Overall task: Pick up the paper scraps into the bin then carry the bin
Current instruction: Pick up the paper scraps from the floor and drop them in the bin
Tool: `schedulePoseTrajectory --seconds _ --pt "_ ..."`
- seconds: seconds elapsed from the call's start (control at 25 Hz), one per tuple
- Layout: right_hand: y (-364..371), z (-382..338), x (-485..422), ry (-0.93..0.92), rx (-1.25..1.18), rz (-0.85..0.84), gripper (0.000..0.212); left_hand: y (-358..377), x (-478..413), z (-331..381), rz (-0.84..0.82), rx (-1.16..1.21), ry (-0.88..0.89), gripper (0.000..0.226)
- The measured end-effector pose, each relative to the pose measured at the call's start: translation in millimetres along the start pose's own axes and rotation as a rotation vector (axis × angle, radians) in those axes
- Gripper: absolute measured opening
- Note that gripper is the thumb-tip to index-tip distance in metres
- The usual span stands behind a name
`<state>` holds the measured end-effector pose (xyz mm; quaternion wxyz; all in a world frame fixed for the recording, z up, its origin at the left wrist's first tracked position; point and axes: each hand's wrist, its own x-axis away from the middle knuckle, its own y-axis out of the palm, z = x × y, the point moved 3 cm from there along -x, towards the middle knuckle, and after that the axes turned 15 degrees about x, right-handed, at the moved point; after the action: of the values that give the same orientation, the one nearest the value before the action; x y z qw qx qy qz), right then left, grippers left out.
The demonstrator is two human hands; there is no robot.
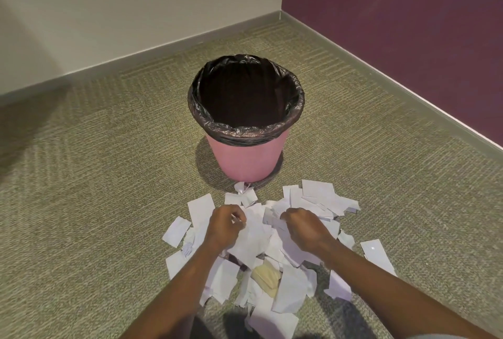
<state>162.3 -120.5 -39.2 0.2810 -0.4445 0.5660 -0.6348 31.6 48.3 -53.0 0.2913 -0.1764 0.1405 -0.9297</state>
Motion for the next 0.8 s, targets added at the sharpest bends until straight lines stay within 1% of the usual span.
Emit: schedulePoseTrajectory --seconds 0.08,0.16,0.24,0.28,0.32,0.36,0.4,0.44,0.48,0.52,0.56,0.6,0.68,0.72,0.8 --pt "-11.6 2.3 3.7 0.045 -0.074 0.034 0.024 -9.5 -2.1 7.0 0.023 0.045 0.0 0.031" --pt "-22.3 6.3 7.6 0.081 -0.179 0.105 0.029 -16.8 -2.1 19.0 0.022 0.088 0.02 0.031" --pt "-32.0 11.9 13.0 0.111 -0.28 0.168 0.031 -23.5 -1.0 36.2 0.001 0.074 0.043 0.026" --pt "-35.9 15.1 16.9 0.126 -0.313 0.194 0.028 -26.0 -2.5 42.2 0.007 0.045 0.054 0.027" --pt "-39.6 17.4 21.5 0.159 -0.309 0.216 0.022 -28.5 -2.9 49.4 0.021 0.008 0.066 0.029" --pt "-42.6 20.3 25.8 0.203 -0.277 0.25 0.021 -30.3 -2.4 56.4 0.033 -0.033 0.079 0.028" --pt "-43.6 23.1 30.2 0.248 -0.21 0.271 0.035 -31.8 -1.1 62.0 0.036 -0.077 0.102 0.021" --pt "-41.3 23.6 33.0 0.259 -0.131 0.255 0.051 -33.2 1.0 66.2 0.028 -0.122 0.117 0.019" --pt "-34.6 21.5 35.5 0.244 -0.049 0.212 0.064 -33.8 2.8 65.8 0.017 -0.164 0.118 0.036" --pt "-24.1 16.6 38.3 0.203 0.026 0.169 0.072 -33.6 6.0 63.4 0.006 -0.2 0.108 0.047" --pt "-10.9 9.5 41.2 0.146 0.101 0.108 0.074 -32.7 9.3 59.6 0.01 -0.216 0.086 0.049" --pt "4.4 1.6 43.4 0.078 0.174 0.045 0.067 -32.3 12.7 55.4 0.022 -0.233 0.068 0.048" --pt "29.2 -13.8 46.3 -0.017 0.274 -0.071 0.042 -31.6 16.1 44.9 0.04 -0.226 0.021 0.048" --pt "37.1 -18.1 46.4 0.0 0.284 -0.105 0.04 -31.7 17.8 41.3 0.05 -0.222 0.005 0.048" --pt "50.5 -20.2 42.8 0.071 0.321 -0.161 0.051 -33.1 20.8 36.7 0.07 -0.216 -0.023 0.039"
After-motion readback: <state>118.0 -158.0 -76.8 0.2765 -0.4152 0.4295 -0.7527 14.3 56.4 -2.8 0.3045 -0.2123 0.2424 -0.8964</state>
